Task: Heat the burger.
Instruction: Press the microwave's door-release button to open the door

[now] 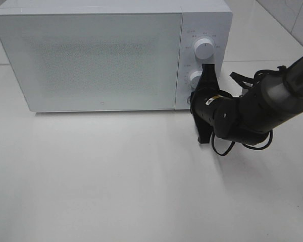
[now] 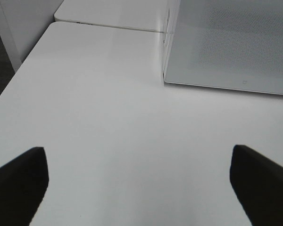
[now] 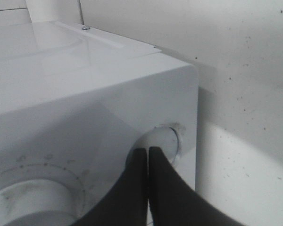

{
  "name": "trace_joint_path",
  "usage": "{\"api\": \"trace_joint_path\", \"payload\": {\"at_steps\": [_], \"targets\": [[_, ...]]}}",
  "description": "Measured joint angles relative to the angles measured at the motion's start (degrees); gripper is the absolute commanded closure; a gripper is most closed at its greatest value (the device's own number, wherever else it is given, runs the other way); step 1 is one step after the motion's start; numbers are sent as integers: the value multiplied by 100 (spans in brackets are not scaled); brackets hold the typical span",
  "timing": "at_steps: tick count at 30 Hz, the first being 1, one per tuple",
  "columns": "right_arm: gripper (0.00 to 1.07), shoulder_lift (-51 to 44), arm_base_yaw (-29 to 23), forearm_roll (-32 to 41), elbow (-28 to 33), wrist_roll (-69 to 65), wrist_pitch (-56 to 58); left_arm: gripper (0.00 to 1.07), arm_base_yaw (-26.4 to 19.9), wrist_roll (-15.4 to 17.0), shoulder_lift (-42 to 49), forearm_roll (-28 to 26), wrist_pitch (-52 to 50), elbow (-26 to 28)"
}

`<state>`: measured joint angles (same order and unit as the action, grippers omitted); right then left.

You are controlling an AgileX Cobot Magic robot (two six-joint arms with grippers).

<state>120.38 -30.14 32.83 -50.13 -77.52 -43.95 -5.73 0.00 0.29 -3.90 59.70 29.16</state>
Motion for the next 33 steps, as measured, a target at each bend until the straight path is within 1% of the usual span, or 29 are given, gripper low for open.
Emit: {"api": "trace_joint_path", "payload": {"at_steps": [15, 22, 27, 33], "targets": [[107, 34, -29, 34, 52, 11, -355, 7, 0, 0, 0, 0, 0, 0], [107, 172, -57, 178, -97, 223, -453, 7, 0, 0, 0, 0, 0, 0], [107, 401, -115, 453, -350, 309, -567, 7, 0, 0, 0, 0, 0, 0], [107, 430, -115, 516, -390, 407, -561, 7, 0, 0, 0, 0, 0, 0]]}}
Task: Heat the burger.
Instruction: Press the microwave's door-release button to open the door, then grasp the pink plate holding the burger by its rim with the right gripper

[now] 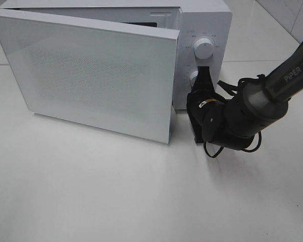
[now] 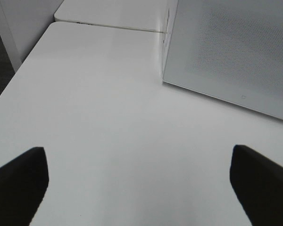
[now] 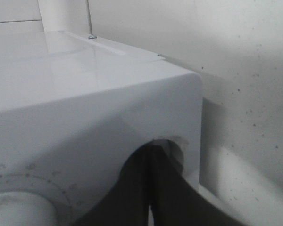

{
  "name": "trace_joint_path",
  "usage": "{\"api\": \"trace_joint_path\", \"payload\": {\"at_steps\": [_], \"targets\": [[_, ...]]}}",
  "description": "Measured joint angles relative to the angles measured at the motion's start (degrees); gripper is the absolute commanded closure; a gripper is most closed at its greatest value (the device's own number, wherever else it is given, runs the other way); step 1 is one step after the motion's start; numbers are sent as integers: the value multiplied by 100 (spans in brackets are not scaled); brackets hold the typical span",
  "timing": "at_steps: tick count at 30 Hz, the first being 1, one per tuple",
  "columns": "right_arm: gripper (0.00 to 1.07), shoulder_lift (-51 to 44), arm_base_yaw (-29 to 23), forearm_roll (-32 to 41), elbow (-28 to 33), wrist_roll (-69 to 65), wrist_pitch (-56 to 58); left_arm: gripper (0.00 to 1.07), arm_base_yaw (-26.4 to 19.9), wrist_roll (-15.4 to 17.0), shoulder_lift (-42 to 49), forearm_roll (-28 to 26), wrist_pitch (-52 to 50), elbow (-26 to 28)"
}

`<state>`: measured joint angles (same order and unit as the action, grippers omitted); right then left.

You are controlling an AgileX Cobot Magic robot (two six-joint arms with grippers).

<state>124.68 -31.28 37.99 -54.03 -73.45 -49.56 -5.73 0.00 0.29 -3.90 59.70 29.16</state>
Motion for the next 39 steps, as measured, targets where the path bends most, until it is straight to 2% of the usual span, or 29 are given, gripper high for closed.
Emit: {"api": "trace_joint_path", "payload": {"at_steps": [24, 35, 37, 39], "targets": [[107, -29, -29, 69, -23, -63, 223, 7, 0, 0, 0, 0, 0, 0], [107, -476, -40, -80, 264, -407, 716, 7, 0, 0, 0, 0, 0, 0], [107, -533, -40, -120, 281, -395, 814, 7, 0, 0, 0, 0, 0, 0], [107, -802, -86, -676, 292, -178, 1077, 7, 0, 0, 0, -6, 0, 0]]}}
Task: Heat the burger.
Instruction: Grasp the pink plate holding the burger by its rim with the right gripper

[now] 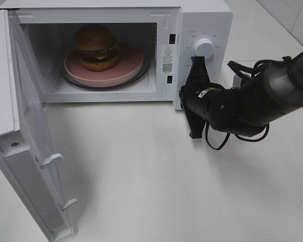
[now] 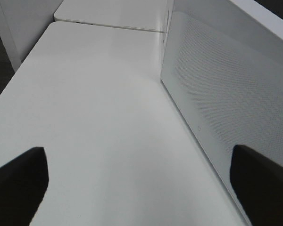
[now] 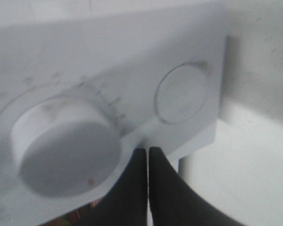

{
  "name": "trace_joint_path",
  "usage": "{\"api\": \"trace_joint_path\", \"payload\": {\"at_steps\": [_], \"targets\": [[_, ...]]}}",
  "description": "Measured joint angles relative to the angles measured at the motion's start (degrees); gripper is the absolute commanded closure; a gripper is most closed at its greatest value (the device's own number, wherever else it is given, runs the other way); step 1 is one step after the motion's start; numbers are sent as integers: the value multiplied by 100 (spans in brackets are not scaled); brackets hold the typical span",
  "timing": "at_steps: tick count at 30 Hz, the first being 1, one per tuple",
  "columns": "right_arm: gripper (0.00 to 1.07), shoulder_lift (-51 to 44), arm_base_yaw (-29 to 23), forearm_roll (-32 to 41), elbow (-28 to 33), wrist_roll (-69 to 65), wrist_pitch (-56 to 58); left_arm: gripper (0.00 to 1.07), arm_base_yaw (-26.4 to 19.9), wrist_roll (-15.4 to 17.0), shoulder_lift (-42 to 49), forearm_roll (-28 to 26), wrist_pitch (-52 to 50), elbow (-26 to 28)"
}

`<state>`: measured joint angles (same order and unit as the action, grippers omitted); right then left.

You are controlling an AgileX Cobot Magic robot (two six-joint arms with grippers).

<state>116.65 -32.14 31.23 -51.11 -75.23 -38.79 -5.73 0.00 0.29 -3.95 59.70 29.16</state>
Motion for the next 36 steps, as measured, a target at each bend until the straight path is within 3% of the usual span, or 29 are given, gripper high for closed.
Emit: {"api": "trace_joint_path", "payload": {"at_steps": [11, 29, 36], "targets": [[107, -521, 0, -166, 212, 1266, 1152, 7, 0, 0, 0, 0, 0, 0], [104, -1885, 0, -338, 292, 6973, 4228, 7, 0, 0, 0, 0, 0, 0], [103, -2200, 0, -974, 292, 7844, 5059, 7, 0, 0, 0, 0, 0, 0]]}}
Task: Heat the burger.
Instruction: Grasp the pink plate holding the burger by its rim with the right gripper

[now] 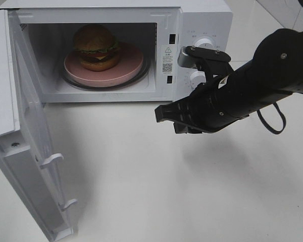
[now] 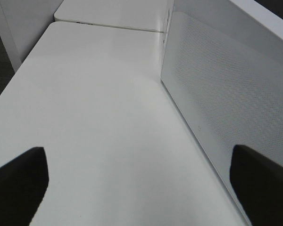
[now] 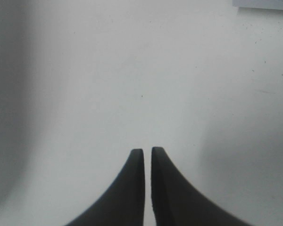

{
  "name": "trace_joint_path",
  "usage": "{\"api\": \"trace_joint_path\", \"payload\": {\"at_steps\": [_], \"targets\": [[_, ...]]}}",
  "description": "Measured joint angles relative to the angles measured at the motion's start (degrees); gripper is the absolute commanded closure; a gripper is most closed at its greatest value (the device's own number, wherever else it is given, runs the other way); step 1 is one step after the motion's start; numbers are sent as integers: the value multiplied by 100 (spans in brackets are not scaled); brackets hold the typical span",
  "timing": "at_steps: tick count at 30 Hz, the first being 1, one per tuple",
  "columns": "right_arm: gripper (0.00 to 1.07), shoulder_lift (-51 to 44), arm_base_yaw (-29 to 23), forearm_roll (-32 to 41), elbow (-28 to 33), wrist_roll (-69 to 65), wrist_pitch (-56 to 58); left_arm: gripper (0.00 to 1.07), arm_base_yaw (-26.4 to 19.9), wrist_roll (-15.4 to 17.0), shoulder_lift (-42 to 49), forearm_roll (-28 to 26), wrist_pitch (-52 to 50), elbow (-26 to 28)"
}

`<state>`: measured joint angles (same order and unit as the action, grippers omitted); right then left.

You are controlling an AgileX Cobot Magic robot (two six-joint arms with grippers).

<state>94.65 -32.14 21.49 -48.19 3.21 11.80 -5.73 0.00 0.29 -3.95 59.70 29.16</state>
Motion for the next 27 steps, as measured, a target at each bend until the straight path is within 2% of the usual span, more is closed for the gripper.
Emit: {"api": "trace_joint_path", "payload": {"at_steps": [2, 3, 4, 6, 7, 8, 9, 11, 12, 13, 15, 21, 23, 24, 26, 27], "targets": [[102, -201, 0, -481, 0, 57, 355, 7, 0, 0, 0, 0, 0, 0], [102, -201, 0, -481, 0, 57, 355, 7, 0, 0, 0, 0, 0, 0], [102, -327, 0, -871, 0, 80, 556, 7, 0, 0, 0, 0, 0, 0], [101, -395, 0, -1077, 0, 103, 670, 7, 0, 0, 0, 0, 0, 0], [101, -516, 0, -1478, 0, 109, 934, 7, 0, 0, 0, 0, 0, 0], [101, -516, 0, -1478, 0, 109, 934, 7, 0, 0, 0, 0, 0, 0], [101, -670, 0, -1885, 0, 115, 1175, 7, 0, 0, 0, 0, 0, 0], [100, -745, 0, -2108, 0, 115, 1312, 7, 0, 0, 0, 0, 0, 0], [100, -871, 0, -2538, 0, 115, 1547, 7, 0, 0, 0, 0, 0, 0], [100, -871, 0, -2538, 0, 115, 1547, 7, 0, 0, 0, 0, 0, 0], [99, -1020, 0, -3048, 0, 206, 1839, 7, 0, 0, 0, 0, 0, 0], [99, -1140, 0, -3570, 0, 1014, 1988, 7, 0, 0, 0, 0, 0, 0], [99, -1157, 0, -3759, 0, 1839, 1988, 7, 0, 0, 0, 0, 0, 0], [99, -1157, 0, -3759, 0, 1839, 1988, 7, 0, 0, 0, 0, 0, 0], [99, -1157, 0, -3845, 0, 3146, 1942, 7, 0, 0, 0, 0, 0, 0], [99, -1157, 0, -3845, 0, 3146, 1942, 7, 0, 0, 0, 0, 0, 0]]}}
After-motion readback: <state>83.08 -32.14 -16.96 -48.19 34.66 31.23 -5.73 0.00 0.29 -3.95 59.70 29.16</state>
